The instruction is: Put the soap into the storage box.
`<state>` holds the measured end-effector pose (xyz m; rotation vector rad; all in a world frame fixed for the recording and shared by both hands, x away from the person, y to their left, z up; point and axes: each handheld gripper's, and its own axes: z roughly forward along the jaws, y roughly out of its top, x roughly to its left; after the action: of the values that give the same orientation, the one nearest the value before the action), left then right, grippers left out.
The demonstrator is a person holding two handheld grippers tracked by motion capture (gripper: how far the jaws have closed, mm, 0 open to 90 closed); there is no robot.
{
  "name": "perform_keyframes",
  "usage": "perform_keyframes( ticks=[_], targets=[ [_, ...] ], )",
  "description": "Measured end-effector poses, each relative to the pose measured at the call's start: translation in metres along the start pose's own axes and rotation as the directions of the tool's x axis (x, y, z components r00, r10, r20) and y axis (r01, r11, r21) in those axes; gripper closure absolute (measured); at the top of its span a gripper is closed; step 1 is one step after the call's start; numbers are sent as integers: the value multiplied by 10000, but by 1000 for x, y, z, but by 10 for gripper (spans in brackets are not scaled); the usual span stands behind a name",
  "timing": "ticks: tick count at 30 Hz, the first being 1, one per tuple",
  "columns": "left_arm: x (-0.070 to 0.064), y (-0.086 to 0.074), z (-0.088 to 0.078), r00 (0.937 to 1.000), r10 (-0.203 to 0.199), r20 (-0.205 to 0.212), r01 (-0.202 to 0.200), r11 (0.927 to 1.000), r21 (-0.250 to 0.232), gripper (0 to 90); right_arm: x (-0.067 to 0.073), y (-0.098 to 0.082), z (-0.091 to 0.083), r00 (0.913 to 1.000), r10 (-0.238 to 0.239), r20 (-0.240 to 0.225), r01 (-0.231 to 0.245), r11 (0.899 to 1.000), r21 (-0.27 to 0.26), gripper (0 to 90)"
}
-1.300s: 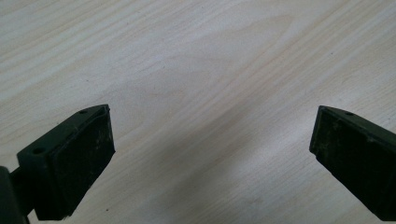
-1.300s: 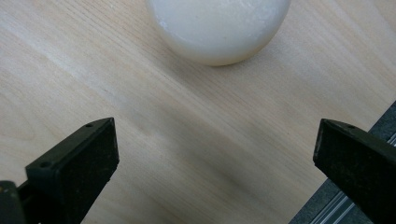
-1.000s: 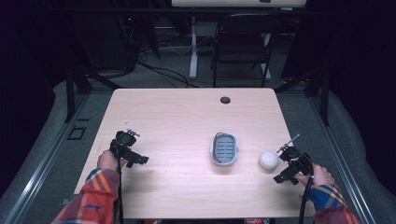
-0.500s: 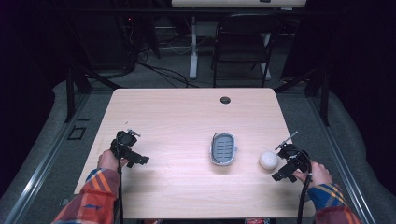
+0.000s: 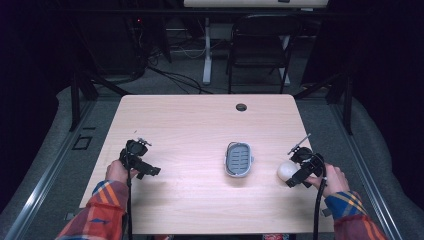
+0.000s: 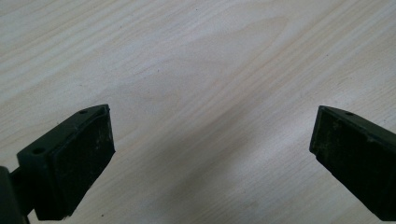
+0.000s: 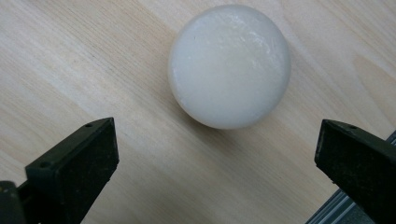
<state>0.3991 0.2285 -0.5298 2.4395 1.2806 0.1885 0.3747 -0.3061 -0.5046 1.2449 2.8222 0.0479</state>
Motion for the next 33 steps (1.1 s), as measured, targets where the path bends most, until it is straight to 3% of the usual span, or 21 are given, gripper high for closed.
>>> perform_keyframes(
  ticks=[1, 2, 3, 4, 5, 6, 7, 8, 14, 16, 17, 19, 21, 22, 23, 25, 26, 28, 33],
  targets=[
    [0, 0, 0, 10000, 11, -7, -11, 10000, 13, 0, 5, -1, 8, 9962, 837, -236, -856, 9920, -929, 0],
    [0, 0, 0, 10000, 11, -7, -11, 10000, 13, 0, 4, 1, 7, 9983, 573, -144, -581, 9966, -588, 0],
    [0, 0, 0, 10000, -8, 0, 8, 10000, 12, 0, 8, 0, 14, 9920, 1205, -375, -1246, 9819, -1430, 0],
    [0, 0, 0, 10000, -3, 3, 3, 10000, 5, 0, 0, 6, 4, 10000, 48, -57, -48, 10000, -70, 0],
    [0, 0, 0, 10000, 23, -8, -23, 10000, 8, 0, 5, 4, 12, 9957, 883, -290, -907, 9910, -988, 0],
    [0, 1, 0, 10000, 33, 3, -33, 10000, 60, 0, 4, 7, 10, 9977, 643, -237, -659, 9949, -760, 0],
    [0, 1, 0, 10000, 32, 3, -32, 10000, 58, 0, 6, 7, 14, 9949, 952, -336, -985, 9883, -1164, 0],
    [0, 1, 1, 10000, 35, 12, -35, 10000, 66, 0, 2, 11, 9, 9995, 274, -168, -280, 9990, -349, 0],
    [0, 1, 1, 10000, 14, 7, -14, 10000, 53, 0, 7, 20, 20, 9986, 521, -116, -527, 9963, -680, 0],
    [0, 1, 1, 10000, 9, 14, -9, 10000, 49, 0, 4, 25, 18, 10000, 81, -35, -82, 9999, -65, 0],
    [0, 1, 1, 10000, 6, 14, -6, 10000, 46, 0, 6, 24, 22, 9991, 415, -51, -417, 9982, -433, 0],
    [0, 1, 1, 10000, 0, 12, 0, 10000, 56, 0, 5, 26, 24, 9993, 360, -25, -361, 9979, -538, 0],
    [0, 1, 1, 10000, 31, 18, -31, 10000, 64, 0, 6, 26, 27, 9976, 684, -111, -691, 9945, -781, 0],
    [0, 1, 1, 10000, 35, 26, -35, 10000, 46, 0, 4, 28, 25, 9992, 389, 32, -388, 9983, -442, 0],
    [0, 1, 1, 10000, 36, 31, -36, 10000, 54, 0, 5, 29, 27, 9985, 546, 11, -544, 9970, -553, 0],
    [0, 1, 1, 10000, 28, 24, -28, 10000, 62, 0, 3, 32, 26, 9996, 255, -83, -256, 9996, -107, 0],
    [0, 1, 1, 10000, 13, 33, -13, 10000, 51, 0, 5, 32, 29, 9987, 472, -206, -476, 9986, -240, 4],
    [0, 1, 1, 10000, 17, 54, -17, 10000, 50, 0, 4, 37, 26, 9999, 139, -77, -138, 9998, 173, 44],
    [-1, 1, 1, 9999, 62, 108, -64, 9999, 105, 0, 7, 39, 28, 9996, 279, 54, -277, 9986, -453, 106]
  ],
)
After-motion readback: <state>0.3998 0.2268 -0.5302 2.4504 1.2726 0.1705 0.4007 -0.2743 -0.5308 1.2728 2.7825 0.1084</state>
